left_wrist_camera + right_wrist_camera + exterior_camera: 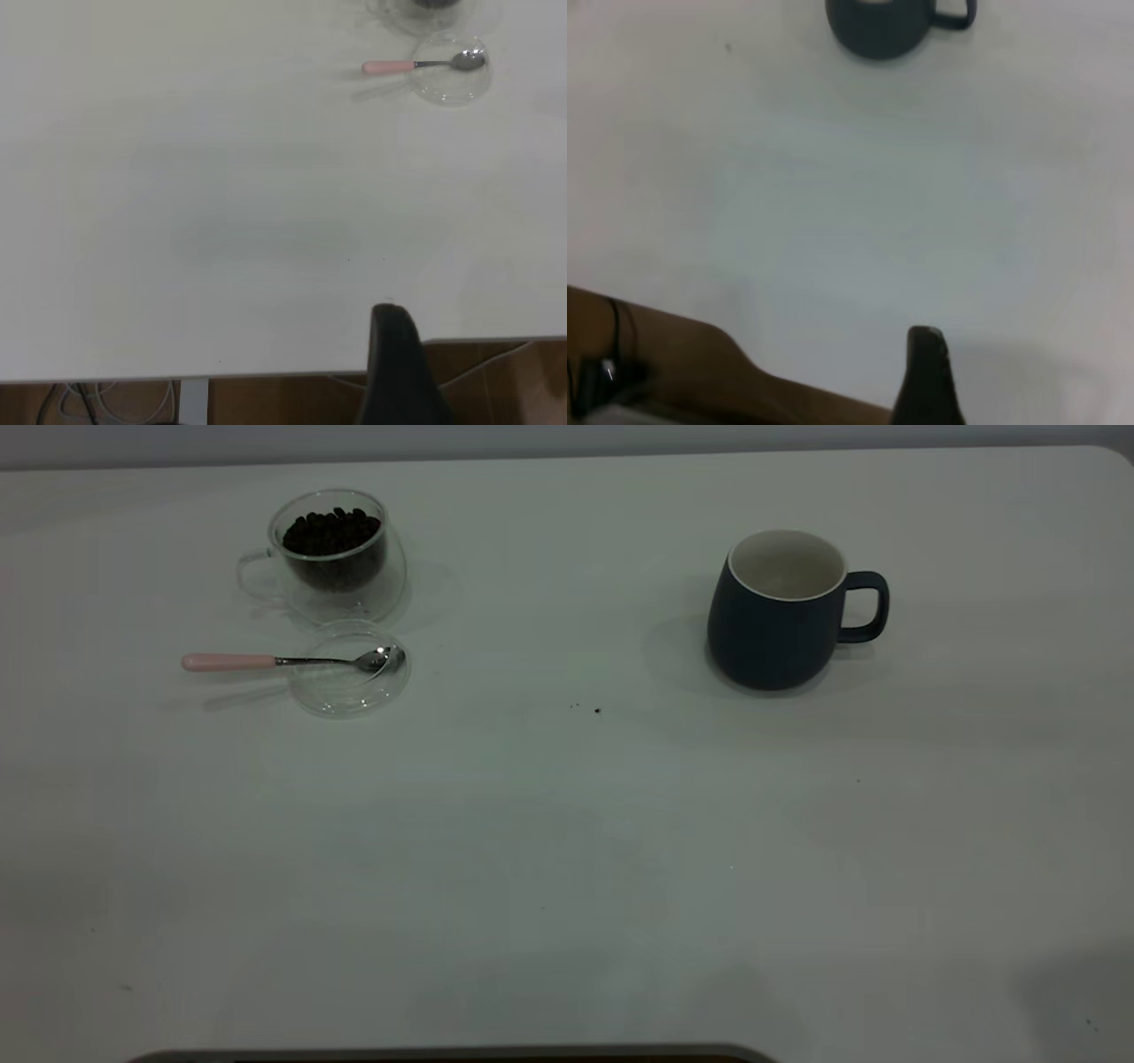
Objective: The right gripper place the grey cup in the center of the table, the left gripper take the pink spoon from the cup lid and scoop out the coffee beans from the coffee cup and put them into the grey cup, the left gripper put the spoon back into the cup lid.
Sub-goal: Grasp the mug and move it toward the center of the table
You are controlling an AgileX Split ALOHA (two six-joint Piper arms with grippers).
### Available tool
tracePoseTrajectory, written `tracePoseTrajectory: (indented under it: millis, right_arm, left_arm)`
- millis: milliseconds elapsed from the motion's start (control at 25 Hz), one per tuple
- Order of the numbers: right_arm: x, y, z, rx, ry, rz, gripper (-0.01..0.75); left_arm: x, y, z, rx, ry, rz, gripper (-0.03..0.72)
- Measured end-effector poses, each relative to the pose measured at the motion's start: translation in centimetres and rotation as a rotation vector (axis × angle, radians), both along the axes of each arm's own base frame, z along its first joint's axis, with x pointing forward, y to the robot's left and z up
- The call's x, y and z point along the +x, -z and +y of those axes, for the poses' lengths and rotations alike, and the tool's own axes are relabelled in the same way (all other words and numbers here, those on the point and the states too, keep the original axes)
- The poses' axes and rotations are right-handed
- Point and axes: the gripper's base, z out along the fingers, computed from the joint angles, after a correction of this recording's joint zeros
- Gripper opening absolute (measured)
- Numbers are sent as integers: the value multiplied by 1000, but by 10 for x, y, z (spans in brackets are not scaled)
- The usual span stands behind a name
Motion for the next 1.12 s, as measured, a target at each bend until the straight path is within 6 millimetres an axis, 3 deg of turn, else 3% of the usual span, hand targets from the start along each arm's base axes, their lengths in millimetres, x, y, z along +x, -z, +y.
tracePoseTrajectory:
  millis: [240, 480, 640, 880, 1120]
  right_arm:
    - [82, 8, 6, -92, -111, 61, 626]
    - [151, 32, 13, -179, -270, 113, 611]
    - [192, 60, 15, -247, -374, 112, 602]
    - [257, 121, 16, -351, -493, 81, 596]
    - [282, 180, 15, -566, -827, 21, 592]
  left_arm:
    - [0, 0, 0, 0, 0, 0, 515]
    - [0, 0, 0, 0, 0, 0, 515]
    - [0, 0, 0, 0, 0, 0, 515]
    - [0, 0, 0, 0, 0, 0, 515]
    - [0, 0, 0, 0, 0, 0, 515]
